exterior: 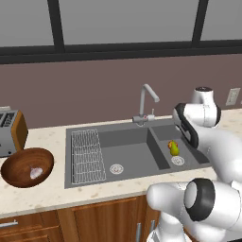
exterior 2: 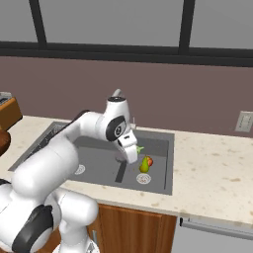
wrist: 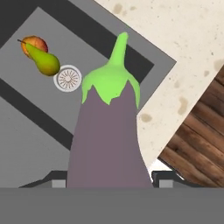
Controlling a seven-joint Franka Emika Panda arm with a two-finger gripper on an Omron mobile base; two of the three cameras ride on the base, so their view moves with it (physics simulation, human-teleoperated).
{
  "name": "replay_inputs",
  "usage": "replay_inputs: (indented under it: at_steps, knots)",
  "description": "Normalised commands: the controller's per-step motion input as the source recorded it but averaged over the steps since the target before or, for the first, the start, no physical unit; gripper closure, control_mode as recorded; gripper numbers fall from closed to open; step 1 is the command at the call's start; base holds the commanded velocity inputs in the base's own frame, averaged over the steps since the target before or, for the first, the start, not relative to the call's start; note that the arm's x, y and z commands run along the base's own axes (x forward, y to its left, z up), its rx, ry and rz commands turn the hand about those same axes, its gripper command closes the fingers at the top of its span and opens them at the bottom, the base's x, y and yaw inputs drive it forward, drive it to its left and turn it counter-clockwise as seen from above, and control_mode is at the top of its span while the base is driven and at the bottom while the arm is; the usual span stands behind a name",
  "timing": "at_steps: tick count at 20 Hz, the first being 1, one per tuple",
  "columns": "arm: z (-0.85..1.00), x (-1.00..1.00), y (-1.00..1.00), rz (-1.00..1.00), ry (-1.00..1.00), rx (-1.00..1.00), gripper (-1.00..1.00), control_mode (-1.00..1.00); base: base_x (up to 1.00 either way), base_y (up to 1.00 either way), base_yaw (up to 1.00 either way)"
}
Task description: There is a mixed pile of frozen fruits and vegetables on the counter. Locate all the frozen vegetables and place the items in a bowl on the counter. Take all the frozen fruits and defrost them in a running sink.
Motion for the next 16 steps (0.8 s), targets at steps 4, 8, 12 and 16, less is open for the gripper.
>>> replay_inputs:
  at_steps: [4, 8, 12, 16]
  knots:
    - [0.04, -0.13, 0.21, -0.04, -0.07, 0.00, 1.00, -1.00, 0.00, 0.00, 0.00]
    - [0.17, -0.22, 0.27, -0.02, -0.03, 0.04, 1.00, -1.00, 0.00, 0.00, 0.00]
    - [0.23, -0.21, 0.34, 0.00, -0.01, 0.03, 1.00, -1.00, 0.00, 0.00, 0.00]
    - [0.17, -0.12, 0.46, 0.03, 0.00, 0.00, 1.00, -1.00, 0.00, 0.00, 0.00]
